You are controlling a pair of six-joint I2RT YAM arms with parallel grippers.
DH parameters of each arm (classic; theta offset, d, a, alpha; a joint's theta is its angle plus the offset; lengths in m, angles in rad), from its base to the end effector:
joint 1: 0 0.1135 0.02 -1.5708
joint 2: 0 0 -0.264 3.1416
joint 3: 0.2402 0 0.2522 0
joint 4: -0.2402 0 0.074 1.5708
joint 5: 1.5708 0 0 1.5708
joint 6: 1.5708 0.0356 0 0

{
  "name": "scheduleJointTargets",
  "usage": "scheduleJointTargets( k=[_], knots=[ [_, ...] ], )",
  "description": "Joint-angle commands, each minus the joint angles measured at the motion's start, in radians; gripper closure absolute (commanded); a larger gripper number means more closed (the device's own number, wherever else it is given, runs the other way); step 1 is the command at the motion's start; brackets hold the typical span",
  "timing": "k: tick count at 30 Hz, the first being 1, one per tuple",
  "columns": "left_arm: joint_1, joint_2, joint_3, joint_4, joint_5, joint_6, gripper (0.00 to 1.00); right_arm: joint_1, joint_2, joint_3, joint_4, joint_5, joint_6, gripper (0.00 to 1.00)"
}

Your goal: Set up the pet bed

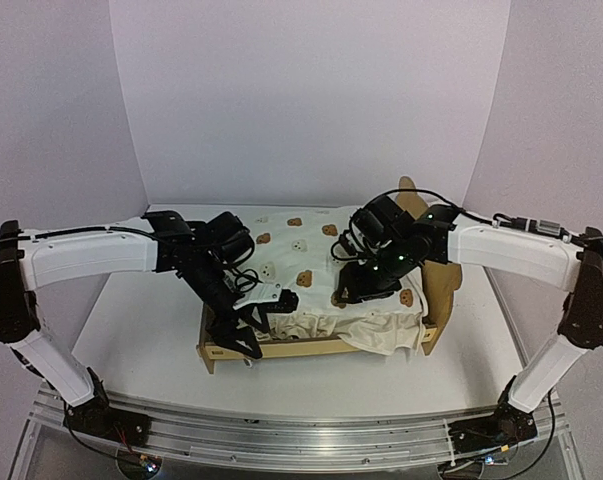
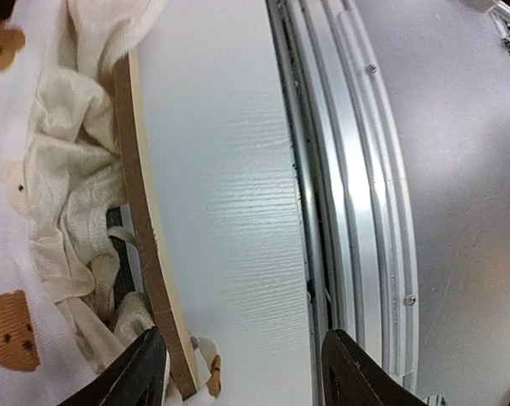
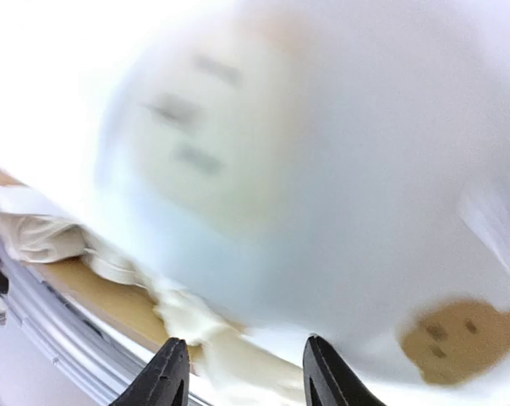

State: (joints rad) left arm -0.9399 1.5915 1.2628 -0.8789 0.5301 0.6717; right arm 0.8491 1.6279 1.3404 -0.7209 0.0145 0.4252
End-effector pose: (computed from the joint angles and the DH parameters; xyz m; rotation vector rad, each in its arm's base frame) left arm 0.1706 -0.2641 0.2573 2.0750 1.8023 -0.8058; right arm 0.2286 0.2590 0.2724 -0.5514 2.5889 0.4394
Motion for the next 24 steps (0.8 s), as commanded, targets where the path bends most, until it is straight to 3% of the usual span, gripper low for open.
scheduleJointTargets(
  k=[1, 9, 15, 20, 24],
  knots=[
    [-0.019, 0.100, 0.029, 0.003, -0.136, -0.098, 0.37, 0.016, -0.083, -0.058, 0.005, 0.103, 0.067, 0.50],
    [-0.028, 0.204, 0.039, 0.036, -0.210, -0.096, 0.39, 0.015, -0.123, -0.121, 0.005, 0.079, 0.053, 0.50],
    [-0.050, 0.270, 0.010, 0.025, -0.211, -0.127, 0.59, 0.018, -0.138, -0.156, 0.019, -0.006, -0.014, 0.43],
    [-0.062, 0.322, 0.010, 0.041, -0.216, -0.140, 0.61, 0.018, -0.176, -0.195, 0.064, -0.041, -0.063, 0.43],
    [-0.061, 0.343, 0.050, 0.033, -0.233, -0.120, 0.68, 0.021, -0.175, -0.204, 0.110, -0.104, -0.089, 0.43]
  ],
)
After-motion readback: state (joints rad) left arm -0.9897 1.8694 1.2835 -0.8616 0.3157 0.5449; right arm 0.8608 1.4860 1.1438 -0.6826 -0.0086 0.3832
